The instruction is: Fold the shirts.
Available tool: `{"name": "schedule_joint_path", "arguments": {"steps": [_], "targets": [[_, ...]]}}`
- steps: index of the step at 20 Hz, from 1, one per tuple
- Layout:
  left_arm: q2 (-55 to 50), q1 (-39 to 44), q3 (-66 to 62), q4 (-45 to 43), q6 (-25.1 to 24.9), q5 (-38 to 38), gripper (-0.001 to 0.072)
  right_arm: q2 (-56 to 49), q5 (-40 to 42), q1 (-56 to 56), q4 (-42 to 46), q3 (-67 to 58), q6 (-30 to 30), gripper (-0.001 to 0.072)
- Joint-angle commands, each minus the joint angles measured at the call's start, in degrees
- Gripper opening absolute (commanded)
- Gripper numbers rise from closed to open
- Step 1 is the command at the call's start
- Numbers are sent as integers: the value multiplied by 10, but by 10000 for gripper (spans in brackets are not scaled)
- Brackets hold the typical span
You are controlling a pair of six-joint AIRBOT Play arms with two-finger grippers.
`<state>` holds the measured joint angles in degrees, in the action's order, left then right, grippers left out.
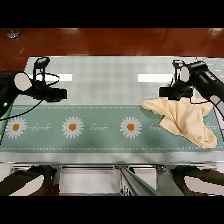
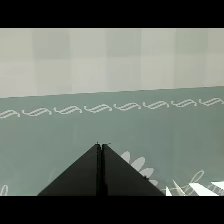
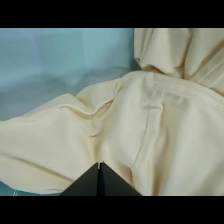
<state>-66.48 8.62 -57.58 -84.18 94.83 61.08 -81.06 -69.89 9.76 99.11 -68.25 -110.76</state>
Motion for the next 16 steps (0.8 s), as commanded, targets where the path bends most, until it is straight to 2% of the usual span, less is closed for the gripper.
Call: {"name": "schedule_joint_path", "arguments": {"steps": [1,10,14,16], "targets": [[0,0,0,0,0,0,29,0,0,0,0,-1,0,19],[0,0,0,2,0,-6,29,0,0,0,0,-1,-1,19],[0,0,0,2,0,-86,28,0,53,0,-2,-1,-1,19],[0,0,0,2,0,-127,30,0,116,0,-2,-1,-1,19]]}}
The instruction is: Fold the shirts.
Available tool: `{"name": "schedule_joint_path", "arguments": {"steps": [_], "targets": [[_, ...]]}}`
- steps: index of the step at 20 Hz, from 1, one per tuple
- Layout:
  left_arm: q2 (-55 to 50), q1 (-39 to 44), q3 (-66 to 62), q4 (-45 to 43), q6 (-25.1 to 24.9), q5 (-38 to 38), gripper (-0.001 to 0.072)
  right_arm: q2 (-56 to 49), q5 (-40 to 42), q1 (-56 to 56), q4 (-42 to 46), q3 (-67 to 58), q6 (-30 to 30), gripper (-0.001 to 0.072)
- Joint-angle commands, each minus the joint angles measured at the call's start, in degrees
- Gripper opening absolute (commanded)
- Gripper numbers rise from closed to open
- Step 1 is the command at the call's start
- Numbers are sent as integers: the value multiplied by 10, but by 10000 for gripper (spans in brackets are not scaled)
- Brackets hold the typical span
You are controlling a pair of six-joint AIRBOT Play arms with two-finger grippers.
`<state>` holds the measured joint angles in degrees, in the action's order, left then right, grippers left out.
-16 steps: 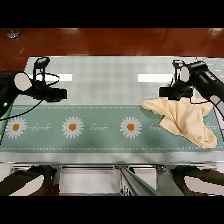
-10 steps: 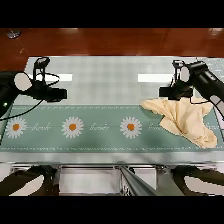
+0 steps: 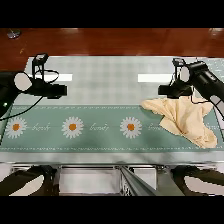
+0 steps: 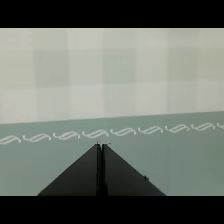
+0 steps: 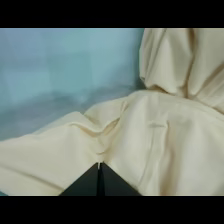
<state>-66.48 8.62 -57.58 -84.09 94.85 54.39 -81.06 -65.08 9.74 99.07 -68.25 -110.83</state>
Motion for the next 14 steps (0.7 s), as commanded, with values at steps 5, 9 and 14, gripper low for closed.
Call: {"name": "schedule_joint_path", "arguments": {"steps": [5,9,14], "targets": [[-3,-5,-1,-6,4,-169,702,-1,129,-70,228,-2,-115,626],[-3,-4,-1,-3,5,-167,701,-47,78,-231,36,-2,-49,625],[-3,-4,-1,43,4,-162,701,-88,-34,-250,-133,11,152,529]]}}
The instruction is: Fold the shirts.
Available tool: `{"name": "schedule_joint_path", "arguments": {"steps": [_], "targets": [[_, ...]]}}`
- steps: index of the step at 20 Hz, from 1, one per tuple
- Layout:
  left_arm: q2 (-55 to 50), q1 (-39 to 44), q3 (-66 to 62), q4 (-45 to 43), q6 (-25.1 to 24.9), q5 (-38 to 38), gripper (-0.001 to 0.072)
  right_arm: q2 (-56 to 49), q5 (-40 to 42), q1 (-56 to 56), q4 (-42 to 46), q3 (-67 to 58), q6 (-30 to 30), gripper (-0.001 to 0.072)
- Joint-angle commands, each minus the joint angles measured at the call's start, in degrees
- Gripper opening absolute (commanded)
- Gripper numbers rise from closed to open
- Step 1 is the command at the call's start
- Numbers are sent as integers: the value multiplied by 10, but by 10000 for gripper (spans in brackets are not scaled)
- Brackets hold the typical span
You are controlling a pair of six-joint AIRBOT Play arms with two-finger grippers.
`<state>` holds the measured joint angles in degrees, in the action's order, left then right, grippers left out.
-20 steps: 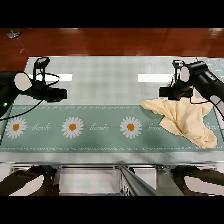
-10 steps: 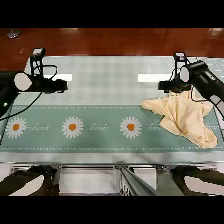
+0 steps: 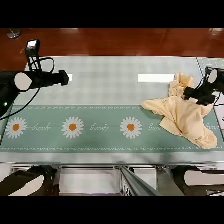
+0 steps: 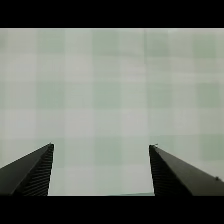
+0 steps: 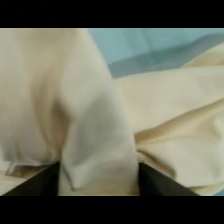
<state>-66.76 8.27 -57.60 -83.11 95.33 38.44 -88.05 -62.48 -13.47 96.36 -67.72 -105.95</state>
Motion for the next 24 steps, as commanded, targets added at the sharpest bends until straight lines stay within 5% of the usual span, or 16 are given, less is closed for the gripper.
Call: {"name": "schedule_joint_path", "arguments": {"steps": [1,2,7,13,19,24], "targets": [[0,0,-1,51,-1,4,701,-15,-64,-16,-124,3,124,268],[1,-1,-4,56,-1,21,701,-10,-73,-16,-148,-8,137,15],[85,-33,-52,56,-78,182,701,176,-31,2,-231,-125,163,18],[333,-17,133,82,-66,196,700,354,-11,135,-232,-250,166,18],[395,-17,174,93,-66,192,701,308,-16,395,-223,-257,139,18],[391,-18,174,93,-66,188,700,115,87,557,-238,-140,69,19]]}}
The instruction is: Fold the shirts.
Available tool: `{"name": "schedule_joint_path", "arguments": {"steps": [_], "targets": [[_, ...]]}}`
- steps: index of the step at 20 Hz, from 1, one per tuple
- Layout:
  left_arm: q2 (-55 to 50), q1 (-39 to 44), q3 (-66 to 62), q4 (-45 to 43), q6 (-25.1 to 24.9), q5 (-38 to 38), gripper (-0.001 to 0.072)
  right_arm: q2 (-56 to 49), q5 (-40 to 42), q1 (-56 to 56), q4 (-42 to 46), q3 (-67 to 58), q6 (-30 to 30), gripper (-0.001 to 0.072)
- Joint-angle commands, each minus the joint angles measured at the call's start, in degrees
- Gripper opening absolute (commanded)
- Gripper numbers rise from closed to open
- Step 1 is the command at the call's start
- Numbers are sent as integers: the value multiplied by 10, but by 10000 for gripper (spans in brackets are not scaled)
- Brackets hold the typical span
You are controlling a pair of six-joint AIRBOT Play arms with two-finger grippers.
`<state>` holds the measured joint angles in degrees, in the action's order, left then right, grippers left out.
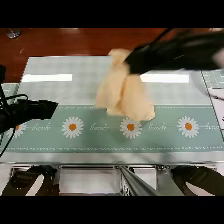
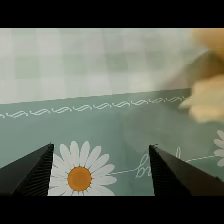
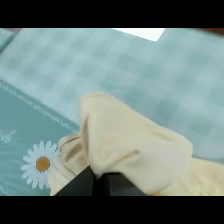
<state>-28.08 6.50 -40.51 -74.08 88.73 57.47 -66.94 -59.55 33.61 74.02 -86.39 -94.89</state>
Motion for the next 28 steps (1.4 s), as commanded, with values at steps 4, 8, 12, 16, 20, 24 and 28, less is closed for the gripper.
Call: {"name": "schedule_joint_path", "arguments": {"steps": [4,8,12,16,20,24,28], "targets": [[4,1,3,11,0,-14,701,-242,112,91,-184,35,-32,620],[-25,0,6,19,53,66,701,-179,-23,-97,-140,-20,2,625],[-87,-5,94,85,47,66,700,-24,-108,-342,39,126,-14,624],[-157,6,211,394,-116,14,700,100,-19,-483,-85,399,42,613],[-221,79,216,401,-118,-137,700,103,17,-465,-156,496,81,613],[-323,157,170,401,-133,-180,653,68,65,-409,-159,494,78,613],[-385,154,106,387,-153,-163,28,1,71,-404,-190,404,91,613]]}}
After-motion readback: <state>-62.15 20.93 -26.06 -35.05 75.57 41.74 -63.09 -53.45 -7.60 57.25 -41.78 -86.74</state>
